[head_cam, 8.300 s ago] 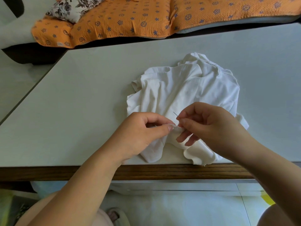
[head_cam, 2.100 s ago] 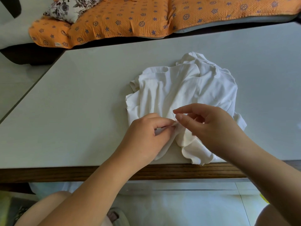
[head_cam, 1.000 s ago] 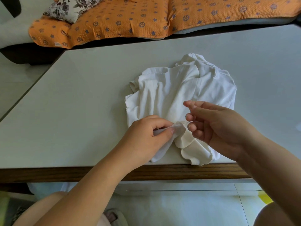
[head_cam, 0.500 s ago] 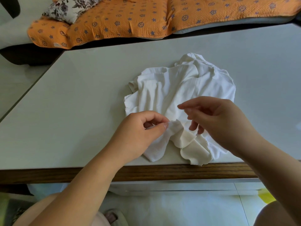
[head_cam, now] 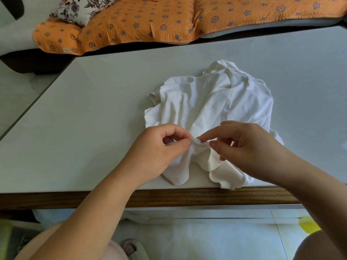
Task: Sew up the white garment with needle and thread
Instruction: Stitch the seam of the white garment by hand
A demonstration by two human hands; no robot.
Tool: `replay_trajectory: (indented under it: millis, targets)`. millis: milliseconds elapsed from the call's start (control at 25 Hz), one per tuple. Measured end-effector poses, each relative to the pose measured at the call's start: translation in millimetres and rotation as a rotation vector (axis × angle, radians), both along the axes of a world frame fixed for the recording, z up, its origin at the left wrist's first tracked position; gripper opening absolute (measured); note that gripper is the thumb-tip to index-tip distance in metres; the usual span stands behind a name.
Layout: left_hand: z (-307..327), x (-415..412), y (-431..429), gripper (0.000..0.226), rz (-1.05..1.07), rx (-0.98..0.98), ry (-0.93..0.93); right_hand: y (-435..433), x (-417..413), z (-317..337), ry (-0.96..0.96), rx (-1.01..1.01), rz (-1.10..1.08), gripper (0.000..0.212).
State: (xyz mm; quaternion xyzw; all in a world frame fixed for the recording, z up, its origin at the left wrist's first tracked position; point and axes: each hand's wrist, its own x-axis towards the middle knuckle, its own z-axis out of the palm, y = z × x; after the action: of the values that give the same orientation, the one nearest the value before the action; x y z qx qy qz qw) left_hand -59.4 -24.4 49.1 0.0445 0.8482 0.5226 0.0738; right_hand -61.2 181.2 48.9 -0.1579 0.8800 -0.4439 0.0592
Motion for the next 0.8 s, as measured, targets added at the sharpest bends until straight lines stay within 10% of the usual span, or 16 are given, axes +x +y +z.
replay_trajectory:
  millis: [800]
  targets:
    - [-1.2, -1.9, -2.8, 0.009, -0.042, 0.097, -0.072, -0.3, 1.6, 5.2, -0.144, -0.114, 0.053, 0.025]
